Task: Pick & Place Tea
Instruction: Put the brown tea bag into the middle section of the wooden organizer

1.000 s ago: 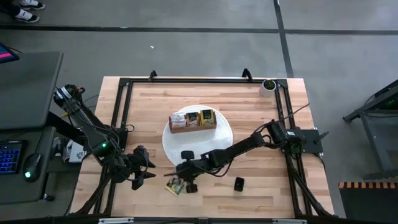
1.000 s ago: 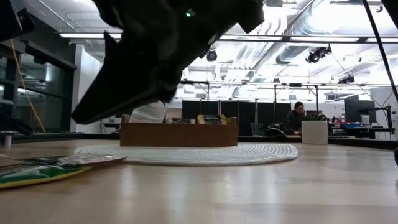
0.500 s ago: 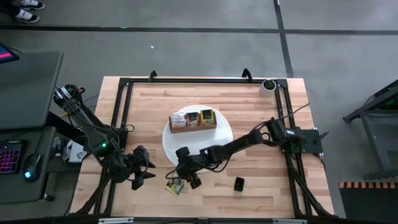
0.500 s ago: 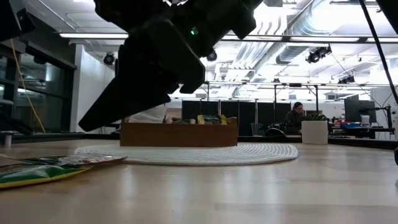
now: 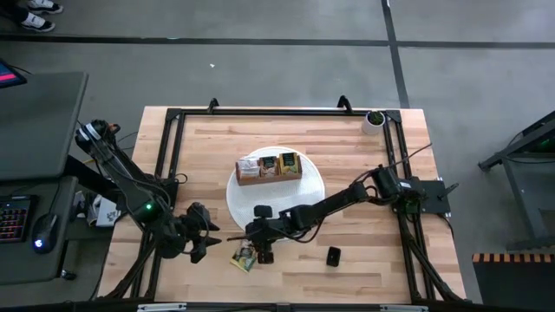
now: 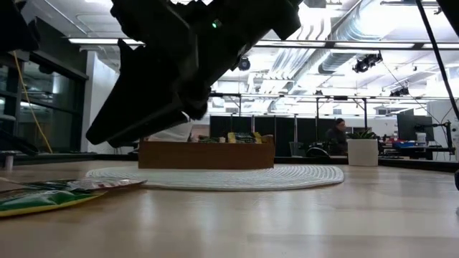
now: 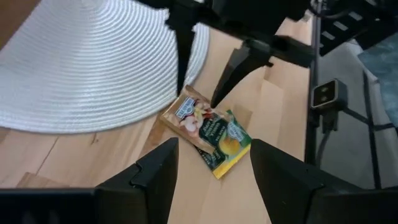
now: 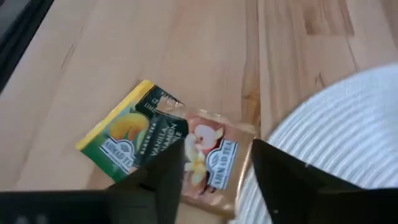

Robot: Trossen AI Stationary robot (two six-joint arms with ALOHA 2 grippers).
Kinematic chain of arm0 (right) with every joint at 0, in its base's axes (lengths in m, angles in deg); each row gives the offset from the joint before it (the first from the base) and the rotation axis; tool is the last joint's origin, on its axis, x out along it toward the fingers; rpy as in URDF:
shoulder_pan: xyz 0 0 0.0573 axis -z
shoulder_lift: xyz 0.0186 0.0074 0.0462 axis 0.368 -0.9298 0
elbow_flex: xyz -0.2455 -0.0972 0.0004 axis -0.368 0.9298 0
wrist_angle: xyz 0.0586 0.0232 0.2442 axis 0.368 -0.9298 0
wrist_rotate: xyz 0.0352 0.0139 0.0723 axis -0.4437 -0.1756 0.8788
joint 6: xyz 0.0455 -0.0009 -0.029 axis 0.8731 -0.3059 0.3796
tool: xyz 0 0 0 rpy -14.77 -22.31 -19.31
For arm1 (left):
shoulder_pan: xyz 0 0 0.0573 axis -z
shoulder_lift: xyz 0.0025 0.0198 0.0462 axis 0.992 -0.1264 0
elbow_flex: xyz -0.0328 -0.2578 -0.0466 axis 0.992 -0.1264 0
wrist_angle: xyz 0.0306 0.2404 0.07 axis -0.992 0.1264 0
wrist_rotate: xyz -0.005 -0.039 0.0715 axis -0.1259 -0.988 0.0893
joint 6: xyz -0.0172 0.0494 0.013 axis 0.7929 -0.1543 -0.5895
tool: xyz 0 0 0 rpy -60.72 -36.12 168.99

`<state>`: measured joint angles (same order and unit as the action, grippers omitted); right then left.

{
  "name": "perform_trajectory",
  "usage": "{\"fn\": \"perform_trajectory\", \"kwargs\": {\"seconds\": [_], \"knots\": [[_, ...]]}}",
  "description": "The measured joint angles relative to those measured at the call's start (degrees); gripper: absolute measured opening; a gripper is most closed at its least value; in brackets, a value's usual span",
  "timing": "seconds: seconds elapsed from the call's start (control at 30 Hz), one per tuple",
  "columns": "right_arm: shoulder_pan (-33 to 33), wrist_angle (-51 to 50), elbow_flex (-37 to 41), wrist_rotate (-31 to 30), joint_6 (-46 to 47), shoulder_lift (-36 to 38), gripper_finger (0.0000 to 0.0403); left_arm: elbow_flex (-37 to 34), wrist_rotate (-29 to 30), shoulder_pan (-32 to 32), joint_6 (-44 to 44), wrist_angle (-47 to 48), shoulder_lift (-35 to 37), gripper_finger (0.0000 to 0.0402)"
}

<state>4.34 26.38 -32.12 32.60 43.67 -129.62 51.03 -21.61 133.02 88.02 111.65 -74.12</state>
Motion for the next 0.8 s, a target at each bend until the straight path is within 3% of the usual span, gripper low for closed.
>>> {"fn": "perform_trajectory", "kwargs": {"seconds": [0.27, 0.43, 0.8], "knots": [[-1.7, -0.8, -0.02, -1.21, 11.18, 0.07, 0.0016, -0.04, -0.5, 0.02, 5.25, -2.96, -8.21, 0.0199], [-2.7, -5.57, -0.04, -3.3, 17.65, 0.09, 0.0004, -0.04, -1.72, 0.02, 6.17, -7.45, -12.37, 0.0199], [-2.91, -5.65, -0.04, -3.54, 16.52, 0.09, 0.0001, -0.02, -0.48, 0.0, 6.74, -9.7, -17.75, 0.0199]]}}
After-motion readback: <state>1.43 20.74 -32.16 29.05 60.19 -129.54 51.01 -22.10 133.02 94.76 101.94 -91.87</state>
